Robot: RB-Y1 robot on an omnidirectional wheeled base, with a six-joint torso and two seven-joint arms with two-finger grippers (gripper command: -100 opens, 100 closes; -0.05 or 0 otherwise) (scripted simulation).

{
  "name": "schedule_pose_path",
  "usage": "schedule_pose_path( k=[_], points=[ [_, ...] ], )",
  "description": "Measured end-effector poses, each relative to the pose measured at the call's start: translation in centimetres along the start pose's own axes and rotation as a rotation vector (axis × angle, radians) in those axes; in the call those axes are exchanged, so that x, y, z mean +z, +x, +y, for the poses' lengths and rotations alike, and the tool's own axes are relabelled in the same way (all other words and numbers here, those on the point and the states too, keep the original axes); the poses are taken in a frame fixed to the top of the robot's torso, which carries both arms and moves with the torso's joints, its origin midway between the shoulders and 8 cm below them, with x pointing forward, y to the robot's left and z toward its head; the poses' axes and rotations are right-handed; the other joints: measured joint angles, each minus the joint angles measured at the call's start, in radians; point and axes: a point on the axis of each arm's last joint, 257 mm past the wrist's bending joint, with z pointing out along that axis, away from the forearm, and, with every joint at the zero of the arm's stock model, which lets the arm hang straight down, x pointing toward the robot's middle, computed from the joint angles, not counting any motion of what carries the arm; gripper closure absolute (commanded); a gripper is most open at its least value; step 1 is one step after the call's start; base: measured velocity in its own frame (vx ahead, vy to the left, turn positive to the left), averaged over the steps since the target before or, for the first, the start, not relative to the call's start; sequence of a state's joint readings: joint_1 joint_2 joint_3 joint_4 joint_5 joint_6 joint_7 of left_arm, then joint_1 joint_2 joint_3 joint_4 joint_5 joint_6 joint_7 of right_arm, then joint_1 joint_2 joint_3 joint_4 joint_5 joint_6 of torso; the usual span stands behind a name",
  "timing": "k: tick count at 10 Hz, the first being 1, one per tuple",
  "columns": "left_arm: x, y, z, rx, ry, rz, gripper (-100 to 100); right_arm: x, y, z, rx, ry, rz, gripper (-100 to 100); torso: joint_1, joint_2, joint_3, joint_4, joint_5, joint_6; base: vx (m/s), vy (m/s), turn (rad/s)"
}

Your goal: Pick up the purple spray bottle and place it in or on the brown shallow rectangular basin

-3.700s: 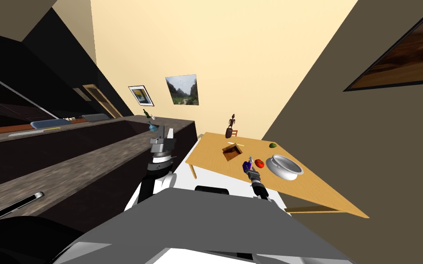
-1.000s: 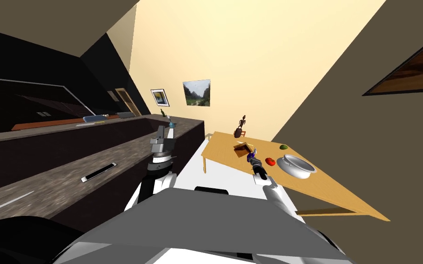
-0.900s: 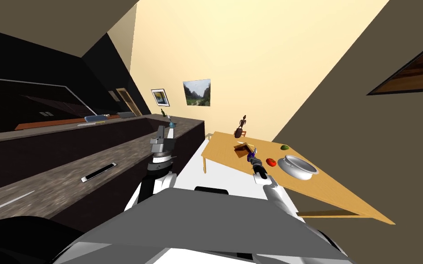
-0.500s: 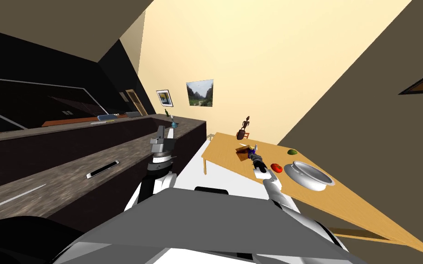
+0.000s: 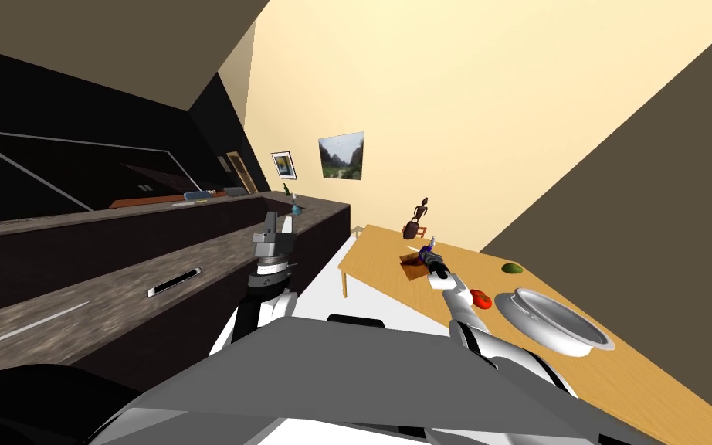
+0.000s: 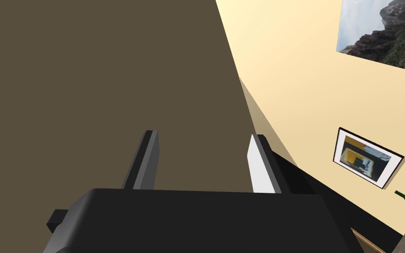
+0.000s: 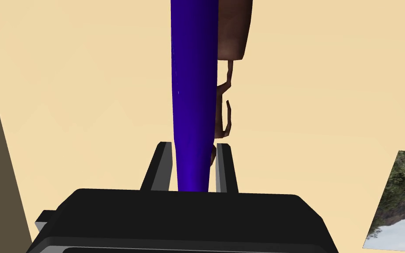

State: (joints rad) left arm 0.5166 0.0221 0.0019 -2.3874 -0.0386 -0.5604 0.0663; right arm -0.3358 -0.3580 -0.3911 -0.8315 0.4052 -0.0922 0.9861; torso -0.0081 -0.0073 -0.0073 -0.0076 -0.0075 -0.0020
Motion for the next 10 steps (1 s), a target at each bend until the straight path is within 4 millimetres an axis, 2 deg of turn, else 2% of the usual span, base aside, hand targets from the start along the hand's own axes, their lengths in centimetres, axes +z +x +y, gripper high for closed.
schedule_pose_path(
  k=[1, 2, 6, 7, 8, 10],
  points=[
    [0.0, 0.0, 0.0, 0.000, 0.000, 0.000, 0, 0.4, -1.0, -0.2, -0.003, 0.004, -0.005, 100, 0.000, 0.001, 0.000, 0.000, 0.000, 0.001, 0.036, -0.040, 0.029],
    [0.0, 0.0, 0.0, 0.000, 0.000, 0.000, 0, 0.5, -1.3, -0.2, -0.002, 0.004, -0.008, -100, 0.002, 0.003, 0.001, -0.001, -0.001, 0.002, 0.008, -0.008, 0.000],
    [0.0, 0.0, 0.0, 0.000, 0.000, 0.000, 0, 0.5, -1.3, -0.2, -0.002, 0.004, -0.009, -100, 0.005, 0.007, 0.003, 0.000, 0.000, 0.002, 0.000, 0.000, 0.000],
    [0.0, 0.0, 0.0, 0.000, 0.000, 0.000, 0, 0.5, -1.3, -0.2, -0.002, 0.004, -0.009, 0, 0.005, 0.007, 0.003, 0.000, 0.000, 0.002, 0.000, 0.000, 0.000],
    [0.0, 0.0, 0.0, 0.000, 0.000, 0.000, 0, 0.5, -1.3, -0.2, -0.002, 0.004, -0.009, -100, 0.005, 0.007, 0.003, 0.000, 0.000, 0.002, -0.059, -0.008, 0.068],
    [0.0, 0.0, 0.0, 0.000, 0.000, 0.000, 0, 1.3, -3.1, -0.3, -0.003, 0.014, -0.014, -100, 0.005, 0.012, 0.006, 0.001, 0.000, 0.002, -0.094, -0.020, 0.070]
  ],
)
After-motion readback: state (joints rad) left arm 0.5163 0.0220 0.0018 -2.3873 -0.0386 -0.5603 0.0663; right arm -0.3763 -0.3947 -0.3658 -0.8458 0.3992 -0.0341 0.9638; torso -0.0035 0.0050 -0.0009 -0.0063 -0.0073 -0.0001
